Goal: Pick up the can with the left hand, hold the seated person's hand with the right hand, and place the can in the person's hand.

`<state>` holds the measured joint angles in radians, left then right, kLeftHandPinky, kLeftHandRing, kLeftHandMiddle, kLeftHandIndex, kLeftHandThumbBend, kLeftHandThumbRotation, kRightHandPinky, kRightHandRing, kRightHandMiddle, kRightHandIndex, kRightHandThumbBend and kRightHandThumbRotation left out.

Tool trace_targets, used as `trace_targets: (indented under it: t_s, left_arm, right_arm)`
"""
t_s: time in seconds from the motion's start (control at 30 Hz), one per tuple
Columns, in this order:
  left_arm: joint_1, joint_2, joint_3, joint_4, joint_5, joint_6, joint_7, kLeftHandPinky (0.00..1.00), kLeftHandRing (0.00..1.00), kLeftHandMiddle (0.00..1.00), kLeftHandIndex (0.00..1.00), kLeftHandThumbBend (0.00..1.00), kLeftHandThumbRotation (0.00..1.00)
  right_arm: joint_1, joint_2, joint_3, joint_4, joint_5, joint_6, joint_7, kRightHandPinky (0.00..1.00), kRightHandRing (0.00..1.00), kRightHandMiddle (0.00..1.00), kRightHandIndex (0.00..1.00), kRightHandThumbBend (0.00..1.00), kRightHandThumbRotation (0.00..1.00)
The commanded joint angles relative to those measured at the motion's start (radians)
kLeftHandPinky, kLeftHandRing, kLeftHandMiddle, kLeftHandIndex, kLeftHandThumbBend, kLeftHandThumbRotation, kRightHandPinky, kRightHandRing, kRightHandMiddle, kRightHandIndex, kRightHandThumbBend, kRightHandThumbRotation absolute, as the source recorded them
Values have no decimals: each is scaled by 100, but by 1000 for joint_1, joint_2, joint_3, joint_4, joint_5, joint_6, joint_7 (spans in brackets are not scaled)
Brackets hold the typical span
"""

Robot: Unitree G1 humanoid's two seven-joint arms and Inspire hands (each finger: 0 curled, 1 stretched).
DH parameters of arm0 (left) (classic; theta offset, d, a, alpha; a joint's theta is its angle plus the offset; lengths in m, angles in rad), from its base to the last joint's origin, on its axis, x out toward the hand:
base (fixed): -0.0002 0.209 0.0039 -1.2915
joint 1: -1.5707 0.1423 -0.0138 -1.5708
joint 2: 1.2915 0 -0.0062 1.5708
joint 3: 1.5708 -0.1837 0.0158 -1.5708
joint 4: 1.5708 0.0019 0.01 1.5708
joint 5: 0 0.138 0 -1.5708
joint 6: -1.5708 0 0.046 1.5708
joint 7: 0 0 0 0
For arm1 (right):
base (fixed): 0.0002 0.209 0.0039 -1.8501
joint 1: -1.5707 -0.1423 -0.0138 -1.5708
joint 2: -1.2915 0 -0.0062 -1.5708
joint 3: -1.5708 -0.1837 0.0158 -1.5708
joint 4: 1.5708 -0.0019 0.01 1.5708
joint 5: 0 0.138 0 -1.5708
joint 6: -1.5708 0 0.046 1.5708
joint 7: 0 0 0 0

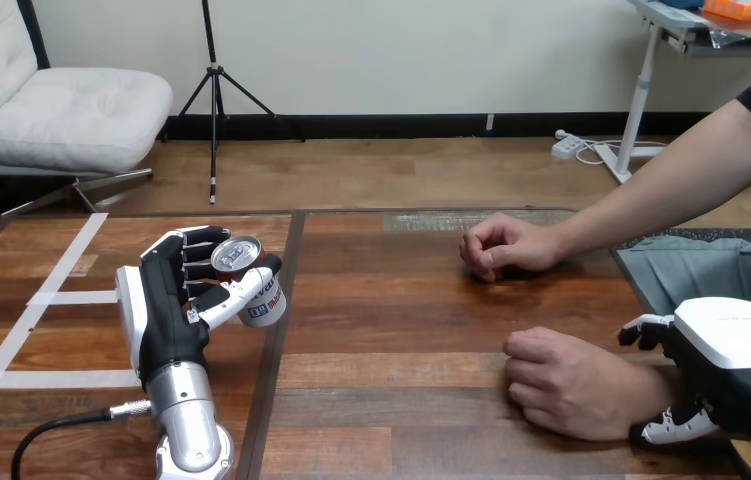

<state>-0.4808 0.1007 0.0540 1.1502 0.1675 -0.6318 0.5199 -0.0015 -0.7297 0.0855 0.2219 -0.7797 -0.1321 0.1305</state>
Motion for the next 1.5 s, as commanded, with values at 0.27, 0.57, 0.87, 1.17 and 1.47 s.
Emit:
trace_targets:
  t_s: [0.27, 0.57, 0.87, 1.17, 1.47]
  left_arm:
    - [-82, 13, -2, -52, 8, -20, -1, 44, 51, 54, 53, 65, 0]
    - [-82, 11, -1, -54, 6, -20, -3, 44, 51, 54, 53, 65, 0]
    - [-82, 9, 1, -52, 3, -24, -5, 44, 51, 54, 53, 65, 0]
    - [-82, 7, 2, -52, 0, -24, -10, 44, 51, 54, 53, 65, 0]
    - [-82, 10, -3, -52, 8, -25, -7, 44, 51, 54, 54, 65, 0]
  right_arm:
    - [41, -18, 22, 15, 40, 45, 88, 57, 70, 76, 77, 74, 22]
    - [68, -24, 4, -11, 74, 40, 88, 58, 71, 77, 77, 76, 22]
    - [85, -36, 5, -38, 65, 51, 86, 62, 74, 80, 80, 75, 24]
    - [101, -46, 0, -55, 70, 56, 92, 66, 75, 81, 80, 77, 25]
    - [118, -63, -6, -68, 75, 54, 101, 74, 78, 82, 80, 78, 24]
